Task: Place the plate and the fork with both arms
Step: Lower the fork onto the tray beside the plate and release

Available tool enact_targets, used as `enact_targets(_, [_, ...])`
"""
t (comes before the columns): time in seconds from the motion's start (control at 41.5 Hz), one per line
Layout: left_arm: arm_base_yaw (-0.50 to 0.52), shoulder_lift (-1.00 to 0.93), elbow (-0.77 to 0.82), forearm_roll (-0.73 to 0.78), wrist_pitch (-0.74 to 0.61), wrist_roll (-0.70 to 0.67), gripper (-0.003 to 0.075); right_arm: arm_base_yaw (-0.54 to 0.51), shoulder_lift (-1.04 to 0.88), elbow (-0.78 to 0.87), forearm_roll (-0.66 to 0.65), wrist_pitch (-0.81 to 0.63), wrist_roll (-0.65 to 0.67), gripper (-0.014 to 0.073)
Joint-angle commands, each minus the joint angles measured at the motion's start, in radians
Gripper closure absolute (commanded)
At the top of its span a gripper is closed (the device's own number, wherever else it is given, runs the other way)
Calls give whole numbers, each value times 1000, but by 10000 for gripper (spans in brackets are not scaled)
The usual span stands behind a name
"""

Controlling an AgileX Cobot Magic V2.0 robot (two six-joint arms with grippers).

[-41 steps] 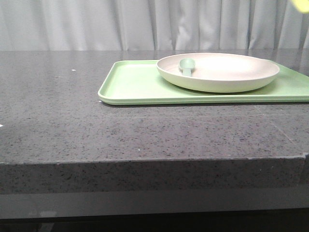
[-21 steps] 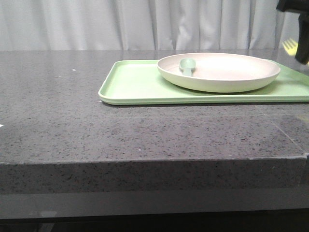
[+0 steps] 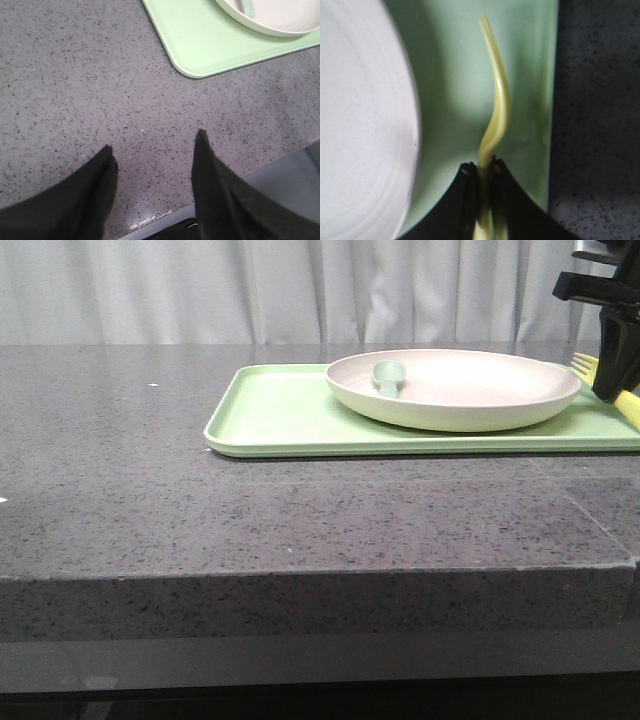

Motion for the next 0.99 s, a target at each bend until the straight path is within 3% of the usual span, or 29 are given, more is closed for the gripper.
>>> enact_targets(0.0, [-1, -7, -27, -26, -47, -2, 373, -6, -53, -22, 18, -25, -13, 512])
enact_targets(0.386, [-1, -7, -27, -26, -47, -2, 373, -6, -53, -22, 18, -32, -14, 266])
enact_targets(0.651, [-1, -7, -27, -26, -47, -2, 373, -5, -101, -22, 18, -19, -14, 253])
enact_targets(0.965, [-1, -7, -27, -26, -47, -2, 373, 66, -350, 41, 12, 1, -40, 254])
